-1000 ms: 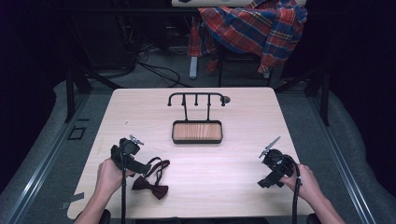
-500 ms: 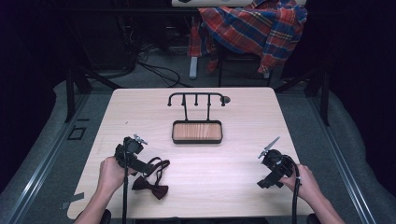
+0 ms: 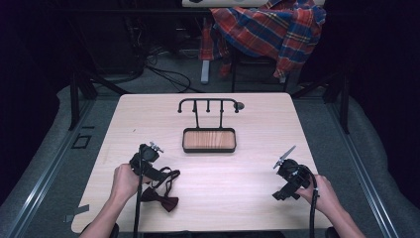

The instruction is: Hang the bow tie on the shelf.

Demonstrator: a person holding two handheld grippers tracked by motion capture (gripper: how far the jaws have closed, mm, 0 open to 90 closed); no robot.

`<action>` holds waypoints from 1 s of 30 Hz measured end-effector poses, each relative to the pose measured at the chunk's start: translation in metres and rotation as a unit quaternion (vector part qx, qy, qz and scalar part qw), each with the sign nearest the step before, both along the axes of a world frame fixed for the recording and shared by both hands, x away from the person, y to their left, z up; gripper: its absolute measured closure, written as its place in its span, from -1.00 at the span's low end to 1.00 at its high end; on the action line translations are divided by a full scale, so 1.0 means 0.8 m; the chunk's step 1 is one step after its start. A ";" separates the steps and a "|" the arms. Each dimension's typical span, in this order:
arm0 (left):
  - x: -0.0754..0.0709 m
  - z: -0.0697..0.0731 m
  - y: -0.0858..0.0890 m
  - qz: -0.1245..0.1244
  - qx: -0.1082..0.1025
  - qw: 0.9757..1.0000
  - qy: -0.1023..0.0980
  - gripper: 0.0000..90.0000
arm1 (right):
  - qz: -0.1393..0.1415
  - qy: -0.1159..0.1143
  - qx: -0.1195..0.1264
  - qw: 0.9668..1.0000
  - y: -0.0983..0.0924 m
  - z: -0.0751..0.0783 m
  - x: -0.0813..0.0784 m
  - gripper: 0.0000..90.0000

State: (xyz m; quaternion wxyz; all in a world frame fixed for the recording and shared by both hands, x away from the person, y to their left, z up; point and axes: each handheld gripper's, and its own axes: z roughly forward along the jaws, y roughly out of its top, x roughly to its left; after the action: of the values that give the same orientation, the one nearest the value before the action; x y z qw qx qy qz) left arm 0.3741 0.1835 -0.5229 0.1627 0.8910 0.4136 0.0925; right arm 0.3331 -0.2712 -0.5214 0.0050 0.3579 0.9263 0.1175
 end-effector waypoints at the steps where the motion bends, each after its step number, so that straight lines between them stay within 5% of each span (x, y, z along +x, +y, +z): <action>1: 0.001 -0.001 -0.001 -0.001 0.000 1.000 0.001 -0.53 | 0.001 0.001 -0.002 1.000 0.000 0.000 0.000 -0.67; 9: 0.003 -0.006 -0.012 -0.027 0.002 1.000 0.008 -0.07 | 0.002 0.001 -0.005 1.000 0.001 -0.001 0.000 -0.67; 24: -0.001 -0.017 -0.023 -0.053 0.028 0.998 0.029 0.15 | 0.004 0.002 -0.009 1.000 0.002 -0.001 0.000 -0.67; 30: -0.004 -0.018 -0.028 -0.059 0.041 0.997 0.026 0.45 | 0.004 0.003 -0.009 1.000 0.002 -0.002 0.000 -0.67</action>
State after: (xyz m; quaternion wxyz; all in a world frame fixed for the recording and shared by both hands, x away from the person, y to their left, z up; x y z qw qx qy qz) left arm 0.3710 0.1614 -0.5377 0.1199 0.9218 0.3605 0.0763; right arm 0.3330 -0.2697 -0.5227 0.0053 0.3543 0.9288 0.1082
